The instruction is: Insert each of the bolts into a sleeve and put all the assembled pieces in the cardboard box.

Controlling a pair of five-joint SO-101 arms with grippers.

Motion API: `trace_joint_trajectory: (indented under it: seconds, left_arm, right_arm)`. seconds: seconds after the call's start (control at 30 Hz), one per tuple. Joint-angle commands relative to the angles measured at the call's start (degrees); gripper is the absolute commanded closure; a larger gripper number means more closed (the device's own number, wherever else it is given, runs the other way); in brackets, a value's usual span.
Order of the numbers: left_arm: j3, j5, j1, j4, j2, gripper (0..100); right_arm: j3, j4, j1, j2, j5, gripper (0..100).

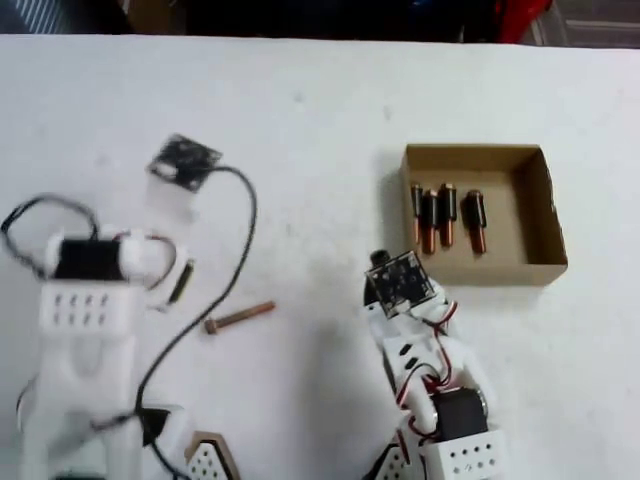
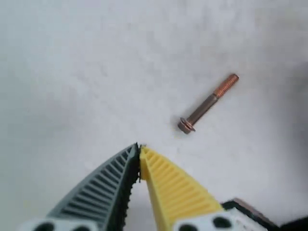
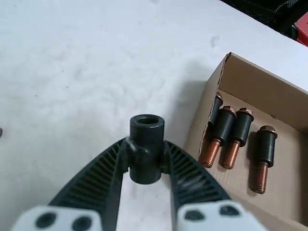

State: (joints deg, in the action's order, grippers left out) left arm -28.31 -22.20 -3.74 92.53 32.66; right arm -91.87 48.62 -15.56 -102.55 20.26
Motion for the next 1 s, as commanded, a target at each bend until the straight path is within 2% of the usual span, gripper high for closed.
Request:
trace_joint_trajectory:
  seconds: [0.0,0.4,0.6,0.83,0.97]
  left_arm:
    - [6.42,-2.37,3.3,4.75,-9.19,96]
    - [5.27,-3.25,13.05,4.4,-20.53,96]
    - [4.92,-20.13,16.04,4.84,-25.63,96]
    - [3.6,-21.36,15.25,1.76,-31.69,96]
    - [0.7,-24.79,15.08,-1.58,-33.1,88]
  right_arm:
    - [0.35,-1.45,0.57,-0.66,0.0,98.2]
    - [0.35,-1.45,0.48,-0.66,0.0,98.2]
    - [0.35,-1.45,0.48,-0.66,0.0,98.2]
    - [0.35,-1.45,0.57,-0.66,0.0,98.2]
    - [0.35,-1.45,0.57,-0.66,0.0,98.2]
